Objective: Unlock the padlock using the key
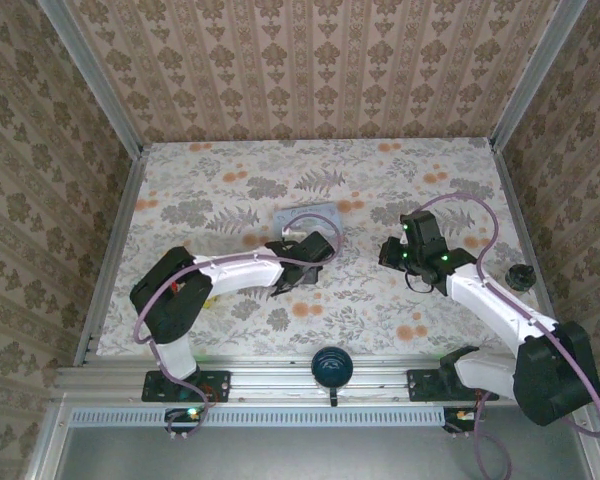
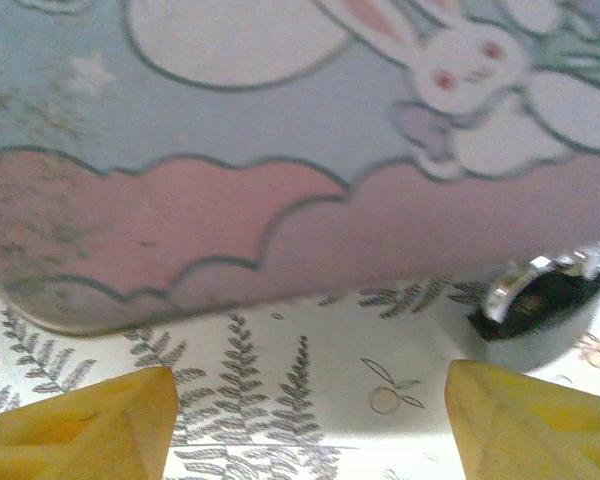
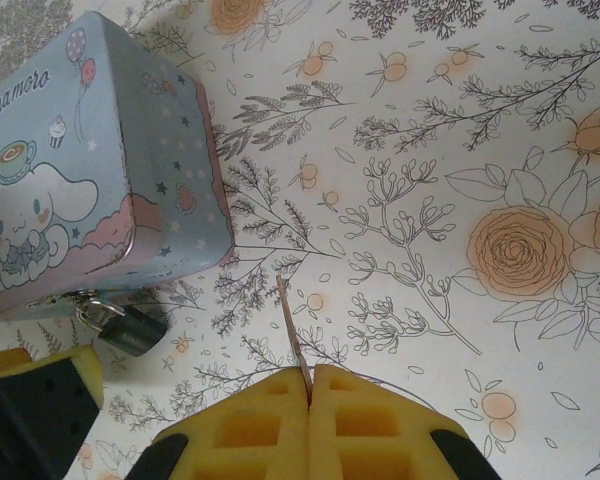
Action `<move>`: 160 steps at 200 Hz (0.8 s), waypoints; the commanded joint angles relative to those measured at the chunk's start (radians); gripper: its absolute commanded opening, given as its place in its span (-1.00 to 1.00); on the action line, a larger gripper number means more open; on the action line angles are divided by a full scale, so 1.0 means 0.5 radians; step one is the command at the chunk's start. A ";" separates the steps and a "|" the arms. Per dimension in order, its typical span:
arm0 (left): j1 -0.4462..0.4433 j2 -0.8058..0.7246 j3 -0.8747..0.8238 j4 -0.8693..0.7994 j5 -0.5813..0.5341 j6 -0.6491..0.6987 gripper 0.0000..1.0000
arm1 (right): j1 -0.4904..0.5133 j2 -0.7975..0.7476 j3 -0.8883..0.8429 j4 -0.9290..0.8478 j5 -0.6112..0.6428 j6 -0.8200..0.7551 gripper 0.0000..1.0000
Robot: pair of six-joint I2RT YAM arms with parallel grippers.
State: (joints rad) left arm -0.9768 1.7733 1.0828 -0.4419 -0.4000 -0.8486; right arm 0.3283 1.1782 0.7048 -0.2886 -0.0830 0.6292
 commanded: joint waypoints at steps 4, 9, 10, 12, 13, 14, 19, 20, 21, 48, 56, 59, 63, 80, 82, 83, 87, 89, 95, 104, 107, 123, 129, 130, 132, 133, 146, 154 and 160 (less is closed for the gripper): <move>-0.050 0.007 0.090 0.072 -0.010 0.053 0.55 | 0.012 0.013 -0.001 0.013 -0.015 -0.003 -1.00; -0.051 0.029 0.107 0.087 -0.001 0.053 0.57 | 0.012 0.012 -0.001 0.010 -0.015 -0.003 -1.00; -0.052 0.033 0.110 0.091 0.000 0.053 0.58 | 0.012 0.012 -0.001 0.010 -0.015 -0.003 -1.00; -0.052 0.041 0.115 0.094 0.002 0.053 0.58 | 0.012 0.011 -0.001 0.010 -0.015 -0.004 -1.00; -0.052 0.045 0.117 0.098 0.002 0.053 0.59 | 0.012 0.010 0.000 0.010 -0.015 -0.004 -1.00; -0.053 0.050 0.119 0.100 0.002 0.053 0.59 | 0.014 0.009 -0.001 0.010 -0.015 -0.005 -1.00; -0.051 0.072 0.144 0.107 0.001 0.052 0.59 | 0.012 0.007 -0.001 0.007 -0.015 -0.007 -1.00; -0.052 0.076 0.150 0.109 0.001 0.053 0.59 | 0.012 0.006 -0.001 0.007 -0.015 -0.007 -1.00; -0.052 0.081 0.155 0.110 0.002 0.053 0.60 | 0.012 0.006 -0.001 0.007 -0.015 -0.007 -1.00; -0.050 0.184 0.260 0.110 -0.052 0.037 0.57 | 0.012 -0.013 -0.001 -0.009 -0.010 -0.027 -1.00; -0.053 0.206 0.275 0.123 -0.069 0.023 0.55 | 0.014 -0.020 -0.001 -0.010 -0.009 -0.034 -1.00; -0.052 0.215 0.275 0.132 -0.068 0.020 0.55 | 0.016 -0.020 -0.004 -0.010 -0.010 -0.037 -1.00; -0.051 0.225 0.281 0.147 -0.070 0.017 0.54 | 0.013 -0.024 -0.004 -0.012 -0.011 -0.037 -1.00; -0.047 0.281 0.317 0.160 -0.078 -0.002 0.54 | 0.012 -0.031 -0.013 -0.003 -0.009 -0.041 -1.00; -0.048 0.287 0.323 0.158 -0.081 -0.002 0.54 | 0.014 -0.034 -0.016 -0.001 -0.010 -0.039 -1.00; -0.047 0.291 0.326 0.156 -0.083 -0.002 0.54 | 0.015 -0.034 -0.016 0.000 -0.010 -0.038 -1.00; -0.047 0.304 0.338 0.152 -0.086 -0.005 0.54 | 0.014 -0.036 -0.019 0.002 -0.009 -0.040 -1.00; -0.045 0.310 0.342 0.145 -0.089 -0.007 0.54 | 0.013 -0.037 -0.020 0.002 -0.009 -0.040 -1.00; -0.044 0.328 0.358 0.137 -0.096 -0.014 0.54 | 0.014 -0.040 -0.023 0.006 -0.009 -0.041 -1.00; -0.044 0.348 0.369 0.129 -0.110 -0.029 0.53 | 0.014 -0.045 -0.029 0.012 -0.007 -0.044 -1.00; -0.042 0.352 0.371 0.131 -0.116 -0.035 0.53 | 0.013 -0.045 -0.032 0.015 -0.009 -0.047 -1.00; -0.036 0.370 0.366 0.140 -0.148 -0.059 0.40 | 0.012 -0.043 -0.035 0.019 -0.003 -0.055 -1.00; -0.038 0.375 0.361 0.139 -0.157 -0.066 0.37 | 0.012 -0.043 -0.034 0.022 -0.002 -0.056 -1.00; -0.036 0.375 0.358 0.139 -0.159 -0.066 0.37 | 0.012 -0.043 -0.035 0.022 -0.001 -0.057 -1.00; -0.033 0.378 0.358 0.139 -0.160 -0.069 0.36 | 0.012 -0.043 -0.037 0.022 -0.002 -0.059 -1.00; -0.032 0.379 0.357 0.137 -0.162 -0.071 0.36 | 0.012 -0.043 -0.038 0.023 -0.001 -0.059 -1.00; -0.025 0.383 0.341 0.135 -0.174 -0.088 0.35 | 0.012 -0.043 -0.038 0.031 0.000 -0.059 -1.00; -0.018 0.383 0.328 0.137 -0.180 -0.097 0.35 | 0.012 -0.040 -0.038 0.039 -0.003 -0.059 -1.00; -0.015 0.380 0.317 0.140 -0.184 -0.101 0.34 | 0.012 -0.037 -0.038 0.044 -0.003 -0.059 -1.00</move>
State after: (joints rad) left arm -0.9993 1.9511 1.2446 -0.3664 -0.4423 -0.8688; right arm 0.3283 1.1774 0.6956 -0.2874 -0.0826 0.6189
